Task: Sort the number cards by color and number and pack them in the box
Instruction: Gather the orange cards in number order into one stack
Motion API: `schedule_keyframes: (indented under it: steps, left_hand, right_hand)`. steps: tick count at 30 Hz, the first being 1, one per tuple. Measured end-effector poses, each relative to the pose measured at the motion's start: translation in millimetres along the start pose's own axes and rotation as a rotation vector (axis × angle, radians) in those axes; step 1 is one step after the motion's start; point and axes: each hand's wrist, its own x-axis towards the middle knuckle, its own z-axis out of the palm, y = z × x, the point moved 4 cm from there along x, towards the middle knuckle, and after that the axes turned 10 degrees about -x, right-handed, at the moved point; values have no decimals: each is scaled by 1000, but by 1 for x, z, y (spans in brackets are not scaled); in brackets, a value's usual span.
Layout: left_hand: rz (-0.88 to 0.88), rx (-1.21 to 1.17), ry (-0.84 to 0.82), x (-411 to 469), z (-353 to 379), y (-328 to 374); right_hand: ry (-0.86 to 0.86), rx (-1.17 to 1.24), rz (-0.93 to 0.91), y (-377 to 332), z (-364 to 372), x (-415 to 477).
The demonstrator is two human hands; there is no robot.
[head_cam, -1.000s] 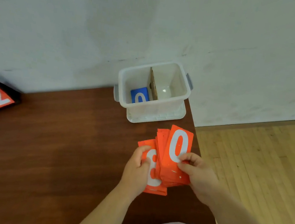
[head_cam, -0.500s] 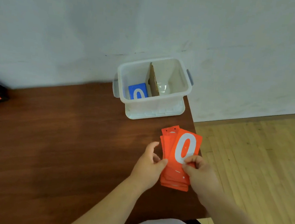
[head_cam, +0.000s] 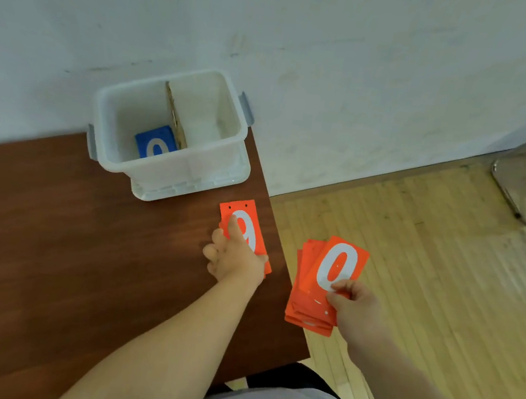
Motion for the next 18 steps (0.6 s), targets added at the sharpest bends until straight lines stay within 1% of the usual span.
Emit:
schedule_keyframes:
  steps: [2,5,6,10,12,16,18]
  left_hand:
    - [-45,-51,-4,-1,-2,-1]
    - [-160,-133,-40,-5,-6,-4]
    - [-162,-170,-52,-5,-7,-6]
    - [-81,-329,-109,-9,-13,-17]
    - [-53,-428,-120,-16,-20,-21]
    - [-46,-631,-178,-43,-46,-31]
    - [-19,-734,-208,-58,-63,-34]
  right_hand:
    - [-14,-9,6,0,-7,9]
    - [-39,-12,10,-4,-10,15]
    - [-48,-11,4,-7,-10,16]
    - [-106,-6,-34,-20,-1,16]
    - [-165,9,-55,-27,4,16]
    - [-387,191,-25,-51,21,5]
    - [-460,184,-56,-66,35,-7]
